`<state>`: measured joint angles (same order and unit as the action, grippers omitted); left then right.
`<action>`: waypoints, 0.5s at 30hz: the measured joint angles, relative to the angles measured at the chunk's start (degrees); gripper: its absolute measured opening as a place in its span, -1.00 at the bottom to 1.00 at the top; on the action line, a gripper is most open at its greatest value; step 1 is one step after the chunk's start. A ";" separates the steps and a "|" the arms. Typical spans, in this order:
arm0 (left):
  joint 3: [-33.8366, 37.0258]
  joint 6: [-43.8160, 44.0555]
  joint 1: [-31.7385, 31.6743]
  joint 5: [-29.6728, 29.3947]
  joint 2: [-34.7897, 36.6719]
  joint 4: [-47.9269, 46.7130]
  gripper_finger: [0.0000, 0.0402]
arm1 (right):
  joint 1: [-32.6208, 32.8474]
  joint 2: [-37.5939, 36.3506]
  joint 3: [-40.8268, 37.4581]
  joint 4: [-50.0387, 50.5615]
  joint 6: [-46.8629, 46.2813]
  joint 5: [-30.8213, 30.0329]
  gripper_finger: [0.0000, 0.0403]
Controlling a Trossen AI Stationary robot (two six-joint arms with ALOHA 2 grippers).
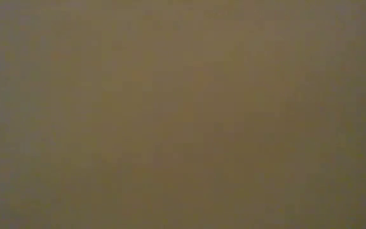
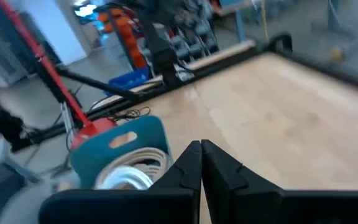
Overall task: Pick & Place USB Port
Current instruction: Return to Home Position
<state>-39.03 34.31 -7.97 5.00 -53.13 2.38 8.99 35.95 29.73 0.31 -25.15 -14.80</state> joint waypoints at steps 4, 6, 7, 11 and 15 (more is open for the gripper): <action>11.57 5.92 -0.25 -4.98 8.50 5.94 -1.00 | 1.68 -7.59 -8.13 -5.56 10.20 -0.37 -1.00; 16.11 7.58 -0.21 -6.87 12.21 6.03 -1.00 | 1.99 -10.93 -10.83 -6.33 10.36 -1.54 -1.00; 18.17 8.51 -0.23 -7.81 13.77 6.11 -1.00 | 1.97 -12.45 -12.22 -6.31 9.61 -1.87 -1.00; 25.22 12.28 -0.25 -8.94 18.78 6.65 -1.00 | 1.97 -17.33 -17.27 -6.21 6.43 -1.87 -1.00; 29.57 13.25 -0.26 -8.02 21.57 6.50 -1.00 | 1.97 -20.27 -21.57 -6.08 4.10 -1.97 -1.00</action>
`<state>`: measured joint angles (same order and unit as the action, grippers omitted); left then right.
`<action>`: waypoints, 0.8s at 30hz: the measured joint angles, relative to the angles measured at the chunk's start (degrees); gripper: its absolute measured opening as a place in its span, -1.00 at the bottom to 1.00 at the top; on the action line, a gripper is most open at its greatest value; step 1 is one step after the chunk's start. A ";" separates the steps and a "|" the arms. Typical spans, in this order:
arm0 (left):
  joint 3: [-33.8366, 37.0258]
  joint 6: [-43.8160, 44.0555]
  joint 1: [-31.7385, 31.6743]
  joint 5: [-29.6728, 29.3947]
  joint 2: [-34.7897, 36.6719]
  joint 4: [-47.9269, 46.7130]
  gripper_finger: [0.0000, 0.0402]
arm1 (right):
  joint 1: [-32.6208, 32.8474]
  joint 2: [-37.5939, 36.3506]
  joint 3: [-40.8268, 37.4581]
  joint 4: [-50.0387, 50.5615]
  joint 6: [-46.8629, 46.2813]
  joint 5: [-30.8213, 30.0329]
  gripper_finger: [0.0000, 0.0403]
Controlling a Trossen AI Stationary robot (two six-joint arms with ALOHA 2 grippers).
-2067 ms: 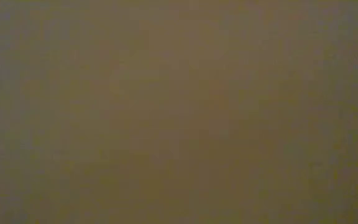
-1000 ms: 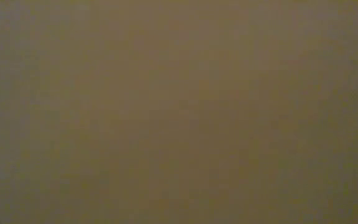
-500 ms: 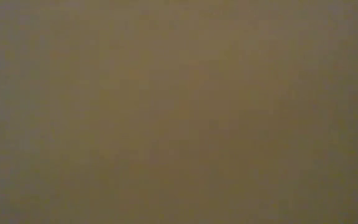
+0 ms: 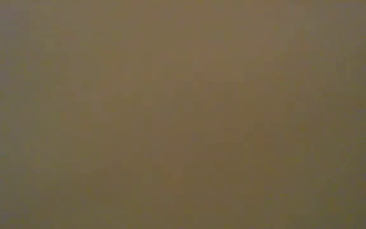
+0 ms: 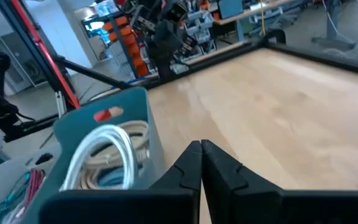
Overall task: Pick & Place USB Port
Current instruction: Return to Home Position
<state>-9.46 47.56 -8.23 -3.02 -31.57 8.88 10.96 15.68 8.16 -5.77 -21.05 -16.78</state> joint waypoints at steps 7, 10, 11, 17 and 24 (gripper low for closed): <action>5.06 3.22 0.22 0.71 0.67 -6.38 -0.95 | 0.02 -1.02 -5.34 0.31 -2.10 0.54 -1.00; 6.03 7.10 0.26 1.55 0.67 -11.58 -0.94 | 0.00 -1.06 -7.08 1.02 -5.06 1.67 -1.00; 6.22 7.83 0.27 2.23 0.67 -13.28 -0.95 | 0.02 -0.99 -6.99 1.98 -5.11 2.24 -1.00; 6.28 4.33 0.61 3.52 -0.93 -14.59 -0.99 | 0.04 1.98 -7.05 2.17 0.15 2.03 -1.00; 6.28 -10.25 0.69 5.78 -1.13 -14.65 -0.88 | 0.04 3.24 -7.16 1.77 -0.67 2.03 -1.00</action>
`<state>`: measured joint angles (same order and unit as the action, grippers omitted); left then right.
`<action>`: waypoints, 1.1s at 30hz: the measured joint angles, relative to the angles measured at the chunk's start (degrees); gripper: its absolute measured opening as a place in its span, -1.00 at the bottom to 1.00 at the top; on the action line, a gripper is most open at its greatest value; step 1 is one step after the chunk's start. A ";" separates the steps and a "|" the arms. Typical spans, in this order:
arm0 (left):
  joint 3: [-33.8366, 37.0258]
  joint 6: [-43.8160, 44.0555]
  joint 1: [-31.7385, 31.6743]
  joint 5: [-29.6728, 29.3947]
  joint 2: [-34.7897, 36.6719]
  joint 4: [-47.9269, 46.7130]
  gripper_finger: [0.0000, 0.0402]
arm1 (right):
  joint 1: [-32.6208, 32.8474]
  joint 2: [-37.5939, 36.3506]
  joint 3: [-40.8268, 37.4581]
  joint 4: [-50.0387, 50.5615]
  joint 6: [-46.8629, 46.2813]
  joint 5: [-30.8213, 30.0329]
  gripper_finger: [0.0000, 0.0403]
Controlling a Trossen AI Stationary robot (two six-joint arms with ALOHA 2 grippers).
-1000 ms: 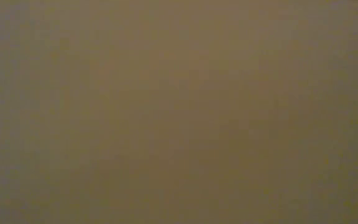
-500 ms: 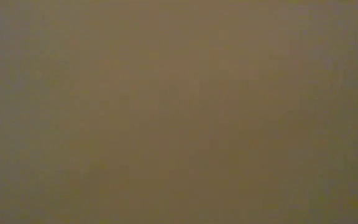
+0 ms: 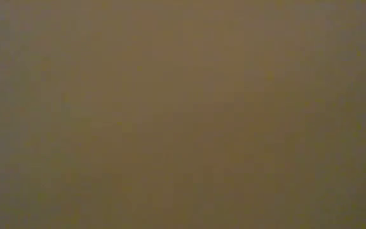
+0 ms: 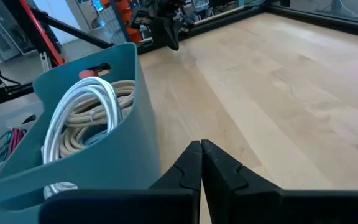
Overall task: Pick & Place USB Port
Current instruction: Return to Home Position
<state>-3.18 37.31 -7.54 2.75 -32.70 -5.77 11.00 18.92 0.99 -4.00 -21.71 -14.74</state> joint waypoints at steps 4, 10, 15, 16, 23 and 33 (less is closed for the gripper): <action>0.00 0.29 -0.01 -0.05 -0.01 0.01 -0.87 | 0.00 0.00 -0.02 -1.46 0.07 -0.13 -1.00; 0.00 0.25 -0.03 -0.29 -0.01 0.03 -0.92 | -0.44 0.02 -0.04 -0.94 0.09 -0.14 -1.00; 0.00 -3.02 -0.03 -0.38 -0.01 0.05 -0.98 | -0.44 0.00 -0.09 -1.54 0.09 -0.15 -1.00; 0.00 -3.44 -0.03 -0.37 -0.01 0.05 -0.99 | -0.44 0.00 -0.09 -1.54 0.09 -0.15 -1.00; 0.00 -3.82 -0.03 -0.36 -0.01 0.05 -0.90 | -0.44 0.00 -0.09 -1.63 0.09 -0.15 -1.00; 0.00 -3.84 -0.03 -0.36 -0.01 0.08 -0.91 | -0.44 0.00 -0.11 -1.72 0.09 -0.15 -1.00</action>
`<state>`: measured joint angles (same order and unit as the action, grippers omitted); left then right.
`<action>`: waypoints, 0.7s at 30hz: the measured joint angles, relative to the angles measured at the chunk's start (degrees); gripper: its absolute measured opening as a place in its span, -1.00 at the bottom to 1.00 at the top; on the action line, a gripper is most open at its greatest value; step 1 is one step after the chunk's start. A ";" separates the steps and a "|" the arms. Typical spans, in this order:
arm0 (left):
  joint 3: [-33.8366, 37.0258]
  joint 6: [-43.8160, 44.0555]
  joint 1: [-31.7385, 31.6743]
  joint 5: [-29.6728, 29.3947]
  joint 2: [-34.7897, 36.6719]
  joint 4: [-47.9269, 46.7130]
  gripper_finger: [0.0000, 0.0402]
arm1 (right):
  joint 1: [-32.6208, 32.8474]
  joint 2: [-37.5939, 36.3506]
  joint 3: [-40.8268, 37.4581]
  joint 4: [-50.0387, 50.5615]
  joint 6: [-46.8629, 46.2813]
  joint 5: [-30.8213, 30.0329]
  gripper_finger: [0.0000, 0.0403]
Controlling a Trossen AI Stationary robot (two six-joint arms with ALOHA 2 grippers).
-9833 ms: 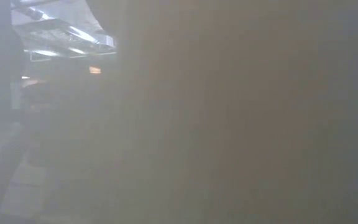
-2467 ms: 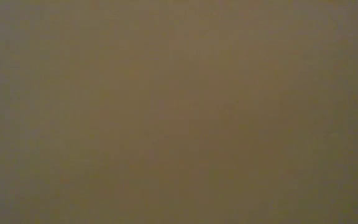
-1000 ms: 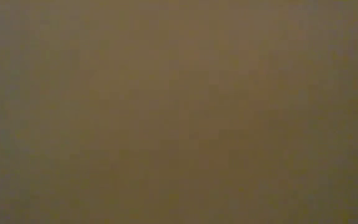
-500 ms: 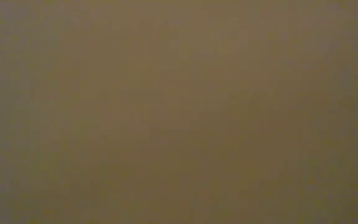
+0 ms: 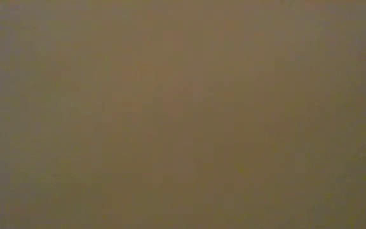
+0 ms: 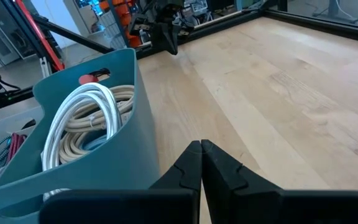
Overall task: Pick & Place USB Port
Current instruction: Return to Home Position
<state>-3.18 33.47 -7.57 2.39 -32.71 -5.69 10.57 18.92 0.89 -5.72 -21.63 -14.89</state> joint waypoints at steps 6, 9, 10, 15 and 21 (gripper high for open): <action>0.00 0.00 0.00 0.00 0.00 0.00 -0.98 | 0.00 0.00 0.00 -0.02 0.00 0.02 -1.00; 0.00 0.00 0.00 0.00 0.00 0.02 -0.97 | 0.00 0.00 0.00 -0.02 0.00 0.02 -1.00; 0.00 0.00 0.00 0.00 0.00 0.02 -0.96 | 0.00 0.00 -0.02 -0.02 0.00 0.02 -1.00; 0.00 -0.02 0.04 0.00 0.00 0.02 -0.87 | 0.00 0.00 -0.02 -0.02 0.00 0.02 -1.00; 0.00 0.00 0.04 0.02 0.00 0.02 -0.90 | 0.00 0.00 -0.02 -0.02 0.01 0.02 -1.00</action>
<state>-3.18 33.47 -7.53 2.41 -32.71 -5.67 10.57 18.92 0.86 -5.74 -21.61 -14.87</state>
